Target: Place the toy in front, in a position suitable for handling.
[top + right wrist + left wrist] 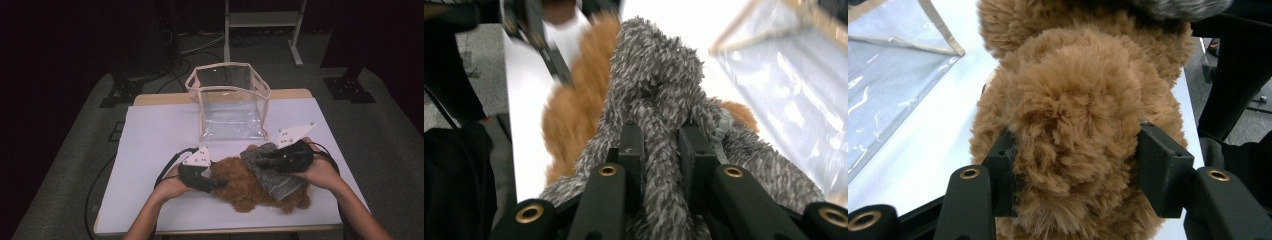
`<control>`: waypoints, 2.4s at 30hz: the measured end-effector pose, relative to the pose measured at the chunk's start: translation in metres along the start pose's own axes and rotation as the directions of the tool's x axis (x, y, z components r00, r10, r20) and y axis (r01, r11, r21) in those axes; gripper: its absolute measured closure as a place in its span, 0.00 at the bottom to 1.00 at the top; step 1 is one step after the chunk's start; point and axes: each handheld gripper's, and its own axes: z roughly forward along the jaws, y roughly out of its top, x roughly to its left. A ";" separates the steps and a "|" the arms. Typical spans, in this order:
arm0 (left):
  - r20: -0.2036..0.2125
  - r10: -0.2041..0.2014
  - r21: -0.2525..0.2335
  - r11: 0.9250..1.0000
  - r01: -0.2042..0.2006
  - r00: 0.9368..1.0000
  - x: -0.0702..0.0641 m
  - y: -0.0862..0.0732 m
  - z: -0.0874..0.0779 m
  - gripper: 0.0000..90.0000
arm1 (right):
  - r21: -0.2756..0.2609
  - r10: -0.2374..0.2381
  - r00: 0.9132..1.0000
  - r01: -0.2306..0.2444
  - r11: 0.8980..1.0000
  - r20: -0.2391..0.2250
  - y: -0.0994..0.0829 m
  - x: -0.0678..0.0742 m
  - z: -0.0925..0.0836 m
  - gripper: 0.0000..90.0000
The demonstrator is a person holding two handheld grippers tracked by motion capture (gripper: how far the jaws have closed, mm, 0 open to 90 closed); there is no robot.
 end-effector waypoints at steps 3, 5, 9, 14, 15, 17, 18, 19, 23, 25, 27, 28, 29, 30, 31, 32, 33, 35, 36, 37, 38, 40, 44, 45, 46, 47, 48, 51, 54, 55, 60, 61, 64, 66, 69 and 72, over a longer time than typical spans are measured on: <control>-0.001 0.013 -0.004 1.000 -0.013 1.000 -0.002 0.004 0.004 0.48 | -0.008 -0.045 0.999 0.045 0.999 -0.019 0.021 0.007 0.006 0.83; -0.001 0.026 -0.005 1.000 -0.026 1.000 -0.003 0.005 0.006 0.48 | -0.001 -0.066 0.997 0.066 0.998 -0.041 0.030 0.011 0.018 0.83; -0.004 0.026 -0.009 1.000 -0.026 1.000 -0.003 0.002 0.005 0.47 | 0.038 -0.072 0.995 0.074 0.997 -0.064 0.030 0.012 0.044 0.82; 0.003 0.016 -0.023 1.000 -0.016 1.000 0.000 -0.002 0.002 0.40 | 0.075 -0.050 0.999 0.051 0.996 -0.017 0.008 0.001 0.033 0.83; -0.001 0.016 -0.015 1.000 -0.016 1.000 0.000 -0.003 0.002 0.37 | 0.085 -0.048 0.999 0.049 0.995 -0.009 0.003 -0.001 0.030 0.83; -0.003 0.003 0.009 1.000 -0.003 1.000 0.001 -0.006 0.003 0.29 | 0.071 -0.002 1.000 0.003 0.997 -0.008 -0.011 -0.007 0.021 0.83; -0.006 -0.014 0.018 1.000 0.014 1.000 0.002 -0.009 0.005 0.27 | 0.065 0.011 1.000 -0.011 0.998 -0.009 -0.014 -0.008 0.019 0.83; -0.005 -0.023 0.020 1.000 0.023 1.000 0.003 -0.011 0.006 0.24 | 0.056 0.017 1.000 -0.017 0.998 -0.007 -0.019 -0.009 0.015 0.83; 0.022 -0.053 -0.001 0.999 0.053 0.998 0.006 -0.015 0.014 0.20 | 0.045 0.024 1.000 -0.024 0.999 -0.005 -0.023 -0.010 0.012 0.83; 0.030 -0.051 -0.008 0.999 0.051 0.998 0.006 -0.014 0.015 0.20 | 0.054 0.016 1.000 -0.016 0.998 0.002 -0.020 -0.009 0.013 0.83; 0.032 -0.039 -0.013 0.999 0.040 0.999 0.006 -0.014 0.017 0.20 | 0.064 -0.005 1.000 0.004 0.998 0.009 -0.016 -0.007 0.014 0.82; 0.031 -0.040 -0.015 0.999 0.041 0.999 0.006 -0.014 0.016 0.20 | 0.064 -0.008 1.000 0.008 0.998 0.013 -0.014 -0.007 0.013 0.82; 0.032 -0.043 -0.016 0.999 0.043 0.999 0.006 -0.015 0.015 0.20 | 0.053 -0.018 1.000 0.017 0.998 0.018 -0.013 -0.007 0.011 0.82; 0.032 -0.056 -0.024 0.998 0.057 0.998 0.006 -0.016 0.015 0.20 | 0.043 -0.010 1.000 0.009 0.999 0.021 -0.012 -0.007 0.007 0.82; 0.030 -0.059 -0.030 0.998 0.060 0.998 0.006 -0.018 0.015 0.19 | 0.041 -0.009 1.000 0.008 0.999 0.026 -0.012 -0.008 0.004 0.82; 0.030 -0.059 -0.030 0.998 0.060 0.998 0.006 -0.018 0.015 0.17 | 0.055 -0.011 0.999 0.009 0.998 0.036 -0.015 -0.010 0.002 0.82; 0.027 -0.065 -0.037 0.997 0.066 0.998 0.006 -0.020 0.017 0.15 | 0.061 0.000 0.999 -0.002 0.998 0.037 -0.019 -0.010 0.002 0.82; 0.010 -0.054 -0.023 0.998 0.054 0.998 0.005 -0.022 0.019 0.11 | 0.070 -0.002 0.999 -0.001 0.998 0.050 -0.026 -0.010 0.003 0.83; 0.008 -0.057 -0.016 0.998 0.057 0.998 0.005 -0.022 0.020 0.11 | 0.071 -0.003 0.998 -0.002 0.997 0.059 -0.029 -0.010 0.004 0.83; 0.008 -0.057 -0.016 0.998 0.057 0.998 0.005 -0.022 0.020 0.11 | 0.071 -0.003 0.998 -0.002 0.997 0.059 -0.029 -0.010 0.004 0.83; 0.008 -0.070 -0.017 0.997 0.070 0.998 0.005 -0.023 0.021 0.10 | 0.063 0.001 0.999 -0.004 0.998 0.053 -0.033 -0.010 0.003 0.83; 0.003 -0.081 -0.024 0.996 0.081 0.997 0.006 -0.023 0.023 0.09 | 0.063 0.004 0.998 -0.008 0.998 0.059 -0.036 -0.011 0.002 0.83; 0.015 -0.121 -0.023 0.992 0.121 0.993 0.010 -0.024 0.035 0.03 | 0.056 0.043 0.998 -0.045 0.997 0.046 -0.043 -0.016 -0.001 0.83; 0.025 -0.124 -0.020 0.992 0.125 0.992 0.011 -0.025 0.039 0.02 | 0.049 0.051 0.998 -0.052 0.997 0.036 -0.044 -0.016 -0.001 0.83; 0.027 -0.125 -0.011 0.992 0.126 0.992 0.011 -0.026 0.043 0.01 | 0.046 0.053 0.998 -0.055 0.997 0.031 -0.045 -0.017 -0.001 0.83; 0.029 -0.122 -0.008 0.992 0.123 0.992 0.012 -0.025 0.044 0.01 | 0.047 0.060 0.998 -0.061 0.997 0.029 -0.046 -0.016 -0.001 0.83; 0.030 -0.132 -0.014 0.991 0.133 0.991 0.012 -0.025 0.046 0.01 | 0.047 0.059 0.998 -0.060 0.997 0.029 -0.046 -0.016 -0.001 0.83; 0.028 -0.128 -0.014 0.992 0.129 0.991 0.010 -0.020 0.047 0.07 | 0.050 0.068 0.998 -0.068 0.996 0.019 -0.044 -0.017 0.002 0.83; 0.031 -0.147 -0.041 0.988 0.148 0.989 0.012 -0.019 0.043 0.25 | 0.048 0.067 0.998 -0.067 0.997 0.010 -0.042 -0.016 0.007 0.83; 0.036 -0.151 -0.054 0.987 0.153 0.988 0.012 -0.019 0.042 0.29 | 0.049 0.063 0.998 -0.063 0.997 0.013 -0.041 -0.015 0.008 0.83; 0.038 -0.144 -0.093 0.985 0.147 0.989 0.008 -0.011 0.035 0.36 | 0.034 0.063 0.998 -0.063 0.997 -0.016 -0.032 -0.013 0.019 0.83; 0.040 -0.146 -0.098 0.984 0.150 0.988 0.008 -0.008 0.033 0.37 | 0.021 0.065 0.998 -0.064 0.998 -0.025 -0.030 -0.013 0.021 0.84; 0.031 -0.144 -0.102 0.984 0.146 0.989 0.008 -0.005 0.028 0.37 | -0.031 0.062 0.997 -0.064 0.997 -0.054 -0.023 -0.013 0.024 0.84; 0.028 -0.143 -0.126 0.981 0.145 0.989 0.010 0.000 0.020 0.37 | -0.051 0.057 0.997 -0.060 0.997 -0.056 -0.019 -0.012 0.023 0.84; -0.011 -0.103 -0.156 0.983 0.100 0.995 0.012 0.016 -0.009 0.37 | -0.120 0.046 0.997 -0.053 0.991 -0.065 -0.002 -0.011 0.019 0.84; -0.068 -0.055 -0.168 0.985 0.042 0.996 0.011 0.034 -0.040 0.37 | -0.185 0.035 0.996 -0.050 0.981 -0.081 0.012 -0.010 0.016 0.84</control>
